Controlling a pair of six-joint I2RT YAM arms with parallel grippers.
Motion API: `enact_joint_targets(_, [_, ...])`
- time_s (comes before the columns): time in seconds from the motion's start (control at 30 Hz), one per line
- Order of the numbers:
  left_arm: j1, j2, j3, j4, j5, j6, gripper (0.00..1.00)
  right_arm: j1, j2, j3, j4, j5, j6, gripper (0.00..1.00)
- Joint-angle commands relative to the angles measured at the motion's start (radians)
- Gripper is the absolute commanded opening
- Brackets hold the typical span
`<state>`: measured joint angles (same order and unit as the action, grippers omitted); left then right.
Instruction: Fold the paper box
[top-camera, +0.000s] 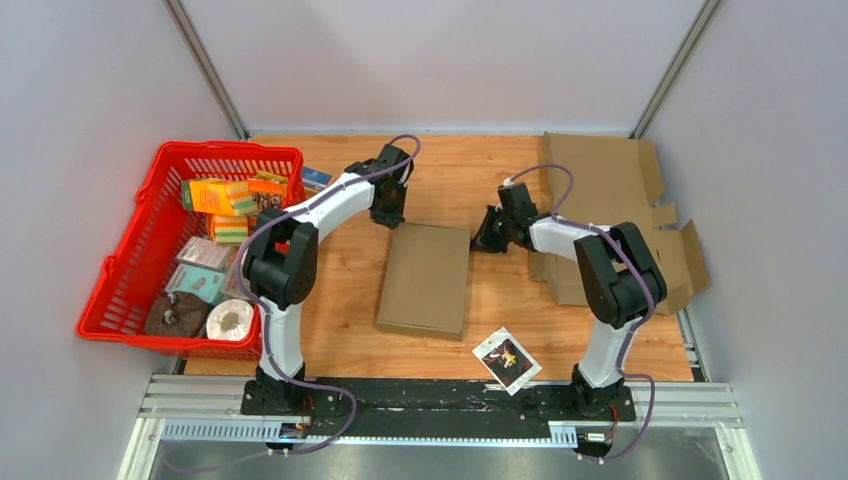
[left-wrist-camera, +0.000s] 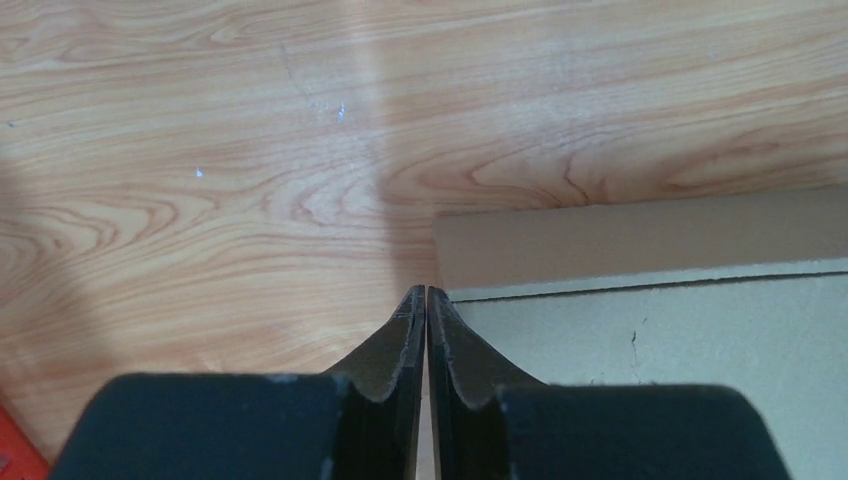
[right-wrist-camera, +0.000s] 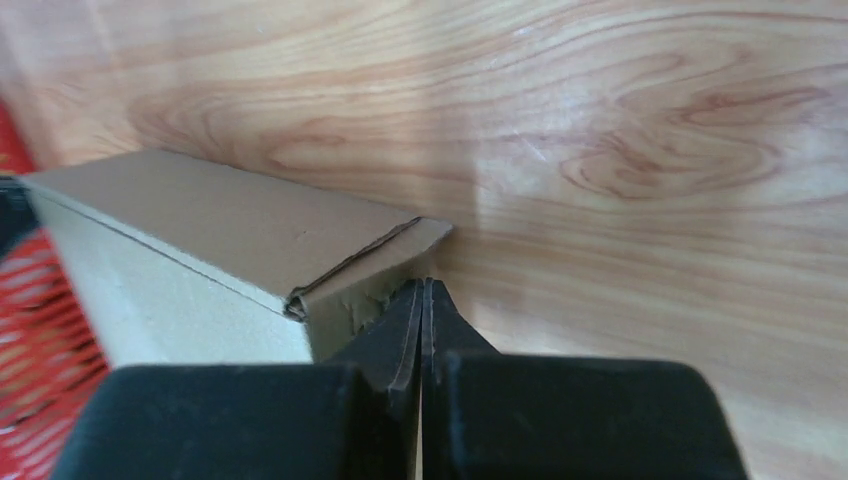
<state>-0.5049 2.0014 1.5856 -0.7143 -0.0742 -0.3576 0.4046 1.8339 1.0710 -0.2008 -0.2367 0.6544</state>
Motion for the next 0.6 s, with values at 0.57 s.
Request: enact_joint_targets(0.57, [0.075, -0.185, -0.024, -0.080, -0.079, 0.014, 0.23, 0.005, -0.073, 0.141, -0.318, 0.282, -0.190, 0.00])
